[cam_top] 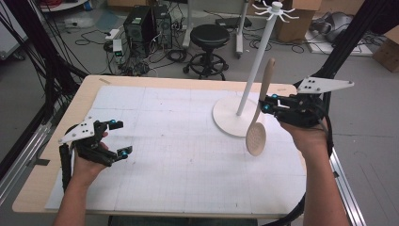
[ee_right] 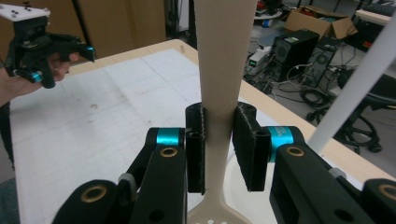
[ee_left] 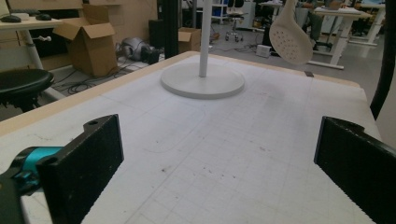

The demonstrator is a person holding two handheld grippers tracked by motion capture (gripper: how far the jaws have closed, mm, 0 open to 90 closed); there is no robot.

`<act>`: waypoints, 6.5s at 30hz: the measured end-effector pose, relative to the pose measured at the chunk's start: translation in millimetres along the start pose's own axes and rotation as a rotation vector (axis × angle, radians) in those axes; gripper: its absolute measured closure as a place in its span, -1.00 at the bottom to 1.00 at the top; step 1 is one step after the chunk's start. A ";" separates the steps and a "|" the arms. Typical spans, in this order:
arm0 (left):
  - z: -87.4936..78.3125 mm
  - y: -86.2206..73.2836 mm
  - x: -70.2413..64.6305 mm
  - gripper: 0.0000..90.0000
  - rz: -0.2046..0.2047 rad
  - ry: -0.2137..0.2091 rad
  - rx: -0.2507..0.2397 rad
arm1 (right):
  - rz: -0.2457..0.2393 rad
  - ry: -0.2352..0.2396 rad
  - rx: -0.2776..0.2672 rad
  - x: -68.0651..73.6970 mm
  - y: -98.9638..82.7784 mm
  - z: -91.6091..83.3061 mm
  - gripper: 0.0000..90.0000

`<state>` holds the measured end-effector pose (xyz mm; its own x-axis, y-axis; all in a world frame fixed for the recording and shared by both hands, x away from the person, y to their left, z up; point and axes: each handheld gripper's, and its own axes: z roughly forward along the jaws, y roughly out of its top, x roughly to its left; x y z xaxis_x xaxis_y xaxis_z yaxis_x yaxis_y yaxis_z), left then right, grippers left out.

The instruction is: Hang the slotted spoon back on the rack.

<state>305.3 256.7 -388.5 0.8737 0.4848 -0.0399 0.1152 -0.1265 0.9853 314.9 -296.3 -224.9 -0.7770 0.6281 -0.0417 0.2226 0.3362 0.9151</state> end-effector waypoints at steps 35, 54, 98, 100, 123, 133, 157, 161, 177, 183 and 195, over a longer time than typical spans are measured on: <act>-3.0 -1.7 0.6 -0.96 -0.010 -0.001 -0.009 | 0.130 -0.252 0.067 -67.2 48.3 -0.8 0.67; -5.1 -1.2 1.0 -0.96 -0.010 0.001 -0.014 | 0.167 -0.269 0.072 -75.5 50.6 6.6 0.67; -7.3 -0.7 1.4 -0.96 -0.011 0.002 -0.024 | 0.200 -0.279 0.096 -83.2 49.6 22.9 0.67; -7.9 -0.9 1.6 -0.96 -0.014 0.006 -0.023 | 0.197 -0.277 0.098 -84.1 49.4 24.5 0.67; -7.1 -0.3 -0.3 -0.96 -0.006 -0.003 -0.019 | 0.135 -0.249 0.051 -65.0 39.7 14.0 0.11; -6.0 -0.1 -1.3 -0.96 -0.002 -0.006 -0.014 | 0.078 -0.189 0.004 -47.5 29.4 7.1 -0.05; -4.2 -0.5 -2.0 -0.96 -0.004 -0.022 -0.005 | -0.006 -0.102 -0.024 -16.5 8.2 14.7 -0.28; -3.7 -0.8 -2.2 -0.96 -0.006 -0.024 -0.001 | -0.002 -0.087 -0.041 -11.5 -2.0 14.2 -0.32; -2.2 -1.5 -2.5 -0.96 -0.008 -0.036 0.013 | 0.011 -0.028 -0.089 11.2 -46.0 21.8 -0.43; -1.2 -1.8 -2.7 -0.96 -0.006 -0.041 0.019 | 0.010 -0.023 -0.094 18.0 -55.3 23.1 -0.47; 1.6 -3.5 -3.4 -0.96 -0.007 -0.049 0.032 | 0.055 -0.006 -0.111 32.2 -95.5 32.1 -0.52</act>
<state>302.6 254.1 -392.0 0.8948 0.4430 -0.0553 0.1353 -0.1510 0.9792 287.5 -285.7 -326.6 -0.7616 0.6480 0.0075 0.1981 0.2218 0.9547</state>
